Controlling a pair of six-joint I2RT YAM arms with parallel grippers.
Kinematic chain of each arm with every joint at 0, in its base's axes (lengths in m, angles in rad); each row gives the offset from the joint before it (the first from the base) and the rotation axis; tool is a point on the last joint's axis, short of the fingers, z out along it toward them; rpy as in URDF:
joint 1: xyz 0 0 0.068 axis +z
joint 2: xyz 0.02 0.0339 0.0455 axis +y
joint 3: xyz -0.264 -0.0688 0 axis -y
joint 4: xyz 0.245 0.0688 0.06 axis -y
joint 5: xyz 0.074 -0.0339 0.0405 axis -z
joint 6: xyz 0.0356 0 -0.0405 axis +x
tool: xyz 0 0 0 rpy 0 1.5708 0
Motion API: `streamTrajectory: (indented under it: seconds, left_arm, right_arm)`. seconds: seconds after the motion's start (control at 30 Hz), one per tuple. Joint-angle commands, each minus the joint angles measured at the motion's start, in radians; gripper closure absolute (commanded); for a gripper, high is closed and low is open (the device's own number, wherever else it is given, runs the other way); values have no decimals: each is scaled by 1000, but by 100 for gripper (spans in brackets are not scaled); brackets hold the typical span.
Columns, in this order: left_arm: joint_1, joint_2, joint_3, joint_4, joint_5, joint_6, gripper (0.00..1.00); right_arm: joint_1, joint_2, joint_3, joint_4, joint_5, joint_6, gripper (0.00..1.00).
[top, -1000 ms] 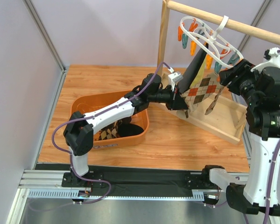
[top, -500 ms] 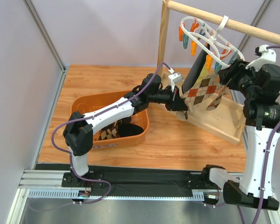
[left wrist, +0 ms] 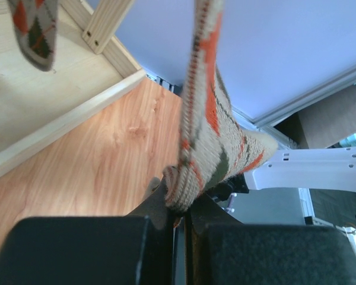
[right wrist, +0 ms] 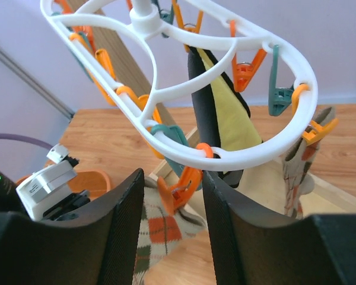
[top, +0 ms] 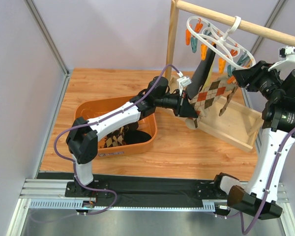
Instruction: Remove the socks clipped to the hanger
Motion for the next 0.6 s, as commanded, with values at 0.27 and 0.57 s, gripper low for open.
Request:
streamTrajectory:
  seconds: [0.27, 0.57]
  left_arm:
    - [3, -40, 23, 49, 46, -24, 100]
    - [9, -48, 26, 46, 77, -35, 100]
  right_arm:
    - [-6, 6, -33, 135, -110, 59, 46]
    - [-16, 19, -45, 145, -128, 42, 36]
